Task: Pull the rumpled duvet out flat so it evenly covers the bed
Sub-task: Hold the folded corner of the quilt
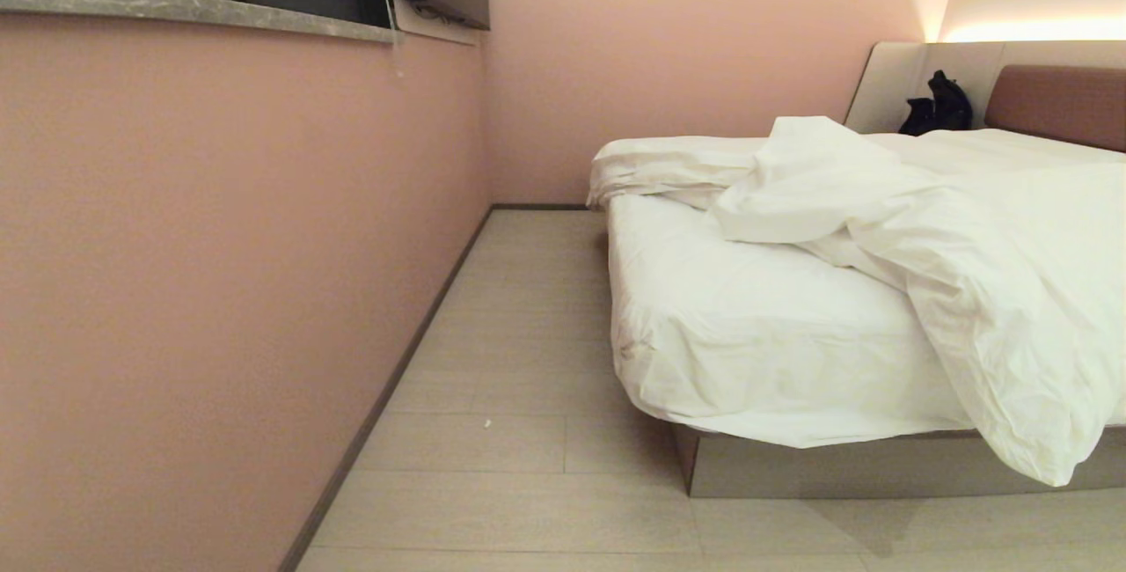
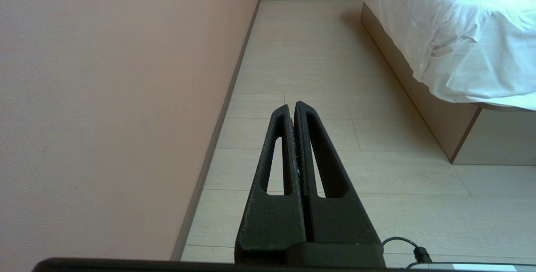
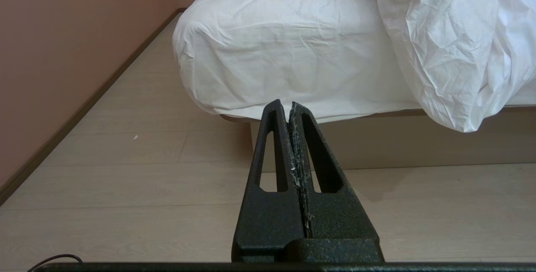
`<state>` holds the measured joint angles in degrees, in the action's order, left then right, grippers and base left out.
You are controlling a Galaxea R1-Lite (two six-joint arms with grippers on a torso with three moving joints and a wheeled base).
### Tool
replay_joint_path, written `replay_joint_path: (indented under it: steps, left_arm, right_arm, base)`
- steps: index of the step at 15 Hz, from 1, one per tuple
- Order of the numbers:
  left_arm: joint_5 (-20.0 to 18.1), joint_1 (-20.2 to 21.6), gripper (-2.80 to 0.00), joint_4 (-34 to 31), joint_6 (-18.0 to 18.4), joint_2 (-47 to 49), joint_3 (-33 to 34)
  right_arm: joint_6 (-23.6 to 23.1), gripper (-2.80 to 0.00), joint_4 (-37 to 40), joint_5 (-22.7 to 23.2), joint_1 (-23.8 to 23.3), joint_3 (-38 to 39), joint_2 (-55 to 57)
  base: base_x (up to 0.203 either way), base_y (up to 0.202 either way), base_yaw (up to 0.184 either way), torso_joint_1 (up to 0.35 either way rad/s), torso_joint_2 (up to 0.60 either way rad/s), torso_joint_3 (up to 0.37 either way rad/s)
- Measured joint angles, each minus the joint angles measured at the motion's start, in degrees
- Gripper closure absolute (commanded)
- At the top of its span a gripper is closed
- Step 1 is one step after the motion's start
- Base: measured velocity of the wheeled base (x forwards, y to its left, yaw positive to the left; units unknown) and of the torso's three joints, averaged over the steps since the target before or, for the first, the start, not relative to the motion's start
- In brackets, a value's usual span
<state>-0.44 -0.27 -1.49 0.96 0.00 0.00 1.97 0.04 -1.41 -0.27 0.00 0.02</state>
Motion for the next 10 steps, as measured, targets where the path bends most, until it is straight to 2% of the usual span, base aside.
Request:
replay_joint_path:
  steps: [10]
  left_arm:
    - [0.1, 0.0, 0.0, 0.0, 0.0, 0.0, 0.0]
  right_arm:
    - [0.0, 0.0, 0.0, 0.0, 0.0, 0.0, 0.0]
  base:
    - [0.0, 0.0, 0.0, 0.0, 0.0, 0.0]
